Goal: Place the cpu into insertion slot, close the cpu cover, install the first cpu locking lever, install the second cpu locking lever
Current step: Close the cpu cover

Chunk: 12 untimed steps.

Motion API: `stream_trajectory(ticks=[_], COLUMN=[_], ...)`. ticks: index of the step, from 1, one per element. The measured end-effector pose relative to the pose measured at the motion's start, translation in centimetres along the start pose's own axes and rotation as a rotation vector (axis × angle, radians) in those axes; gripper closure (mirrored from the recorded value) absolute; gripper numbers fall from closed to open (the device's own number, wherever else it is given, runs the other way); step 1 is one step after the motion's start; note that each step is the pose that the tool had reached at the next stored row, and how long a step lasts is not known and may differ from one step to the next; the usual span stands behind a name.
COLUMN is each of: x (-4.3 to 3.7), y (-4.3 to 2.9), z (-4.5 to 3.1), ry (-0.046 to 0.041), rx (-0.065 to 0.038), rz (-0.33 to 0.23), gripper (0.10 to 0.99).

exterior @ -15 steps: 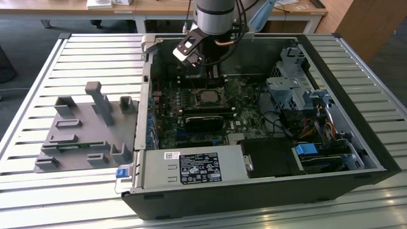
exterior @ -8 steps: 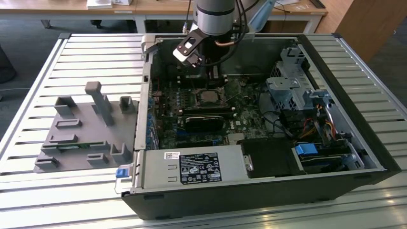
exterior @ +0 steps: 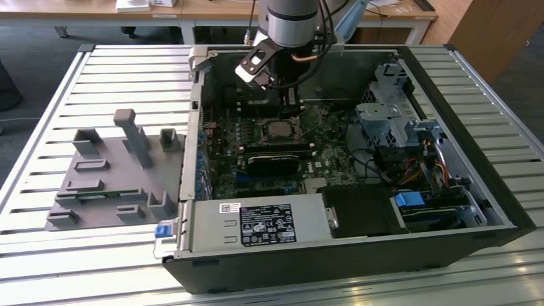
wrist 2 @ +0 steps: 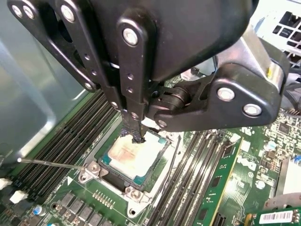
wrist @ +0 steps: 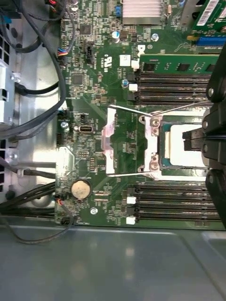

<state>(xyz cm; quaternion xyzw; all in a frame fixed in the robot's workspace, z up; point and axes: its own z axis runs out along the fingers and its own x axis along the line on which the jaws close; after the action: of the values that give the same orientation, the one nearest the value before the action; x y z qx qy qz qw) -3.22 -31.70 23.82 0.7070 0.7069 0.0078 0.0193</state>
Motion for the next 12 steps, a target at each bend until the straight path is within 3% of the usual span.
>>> stream_trajectory(ticks=[8, 12], x=[-0.01, -0.01], y=[0.05, 0.23], z=[-1.02, -1.11], ry=[0.0002, 0.0003], rx=[0.000, 0.000], rz=[0.000, 0.000], gripper=[0.980, 0.980])
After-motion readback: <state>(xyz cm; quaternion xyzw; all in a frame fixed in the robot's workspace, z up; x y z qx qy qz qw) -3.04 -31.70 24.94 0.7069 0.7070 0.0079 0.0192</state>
